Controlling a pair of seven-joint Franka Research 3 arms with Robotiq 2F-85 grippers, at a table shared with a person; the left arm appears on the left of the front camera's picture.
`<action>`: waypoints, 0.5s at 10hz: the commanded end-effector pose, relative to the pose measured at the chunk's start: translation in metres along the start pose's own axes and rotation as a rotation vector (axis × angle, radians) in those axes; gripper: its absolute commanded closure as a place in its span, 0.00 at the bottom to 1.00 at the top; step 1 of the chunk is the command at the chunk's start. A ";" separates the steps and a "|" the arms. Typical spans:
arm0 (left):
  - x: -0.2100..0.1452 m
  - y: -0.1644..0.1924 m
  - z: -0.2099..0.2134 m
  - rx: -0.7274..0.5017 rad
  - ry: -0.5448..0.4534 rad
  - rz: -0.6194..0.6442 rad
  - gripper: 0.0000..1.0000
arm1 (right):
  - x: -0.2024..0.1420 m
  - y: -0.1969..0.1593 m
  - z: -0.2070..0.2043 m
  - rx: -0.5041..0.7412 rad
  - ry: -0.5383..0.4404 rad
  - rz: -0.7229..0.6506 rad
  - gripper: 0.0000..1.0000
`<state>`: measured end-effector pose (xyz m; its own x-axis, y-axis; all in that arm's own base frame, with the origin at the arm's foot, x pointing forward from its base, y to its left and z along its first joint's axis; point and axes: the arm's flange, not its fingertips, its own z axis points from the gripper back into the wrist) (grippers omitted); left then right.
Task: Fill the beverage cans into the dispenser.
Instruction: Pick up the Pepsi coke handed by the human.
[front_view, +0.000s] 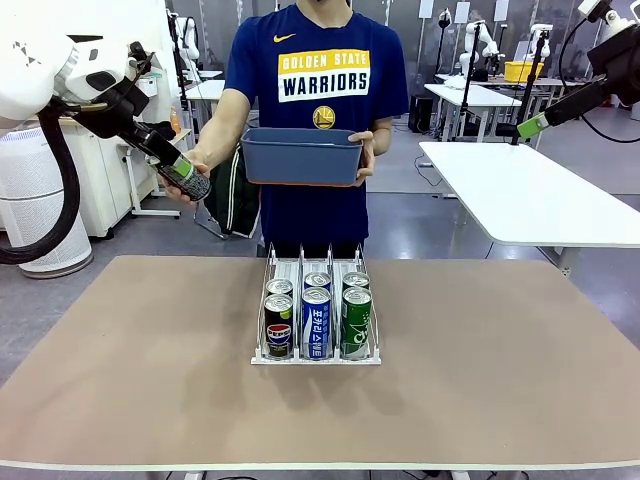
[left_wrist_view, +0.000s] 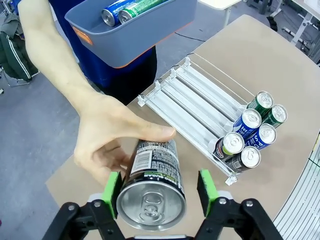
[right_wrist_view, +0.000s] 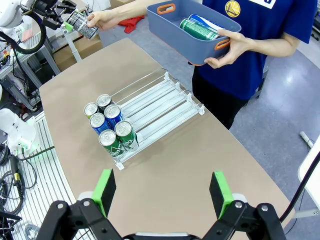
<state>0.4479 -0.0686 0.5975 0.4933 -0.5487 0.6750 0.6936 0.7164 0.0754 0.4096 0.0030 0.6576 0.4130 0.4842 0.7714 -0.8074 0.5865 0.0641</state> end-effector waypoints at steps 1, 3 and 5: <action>-0.002 0.000 0.000 0.012 0.009 0.003 0.40 | -0.001 -0.002 -0.002 0.027 -0.016 0.016 0.00; -0.002 -0.002 0.002 0.022 0.011 0.005 0.60 | -0.001 -0.002 -0.002 0.027 -0.016 0.016 0.00; -0.001 -0.002 0.004 0.022 0.015 0.004 0.80 | -0.001 -0.002 -0.002 0.027 -0.016 0.016 0.00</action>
<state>0.4469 -0.0679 0.5993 0.4879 -0.5570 0.6721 0.6946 0.7140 0.0875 0.4096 0.0030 0.6576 0.4130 0.4842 0.7713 -0.8074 0.5865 0.0641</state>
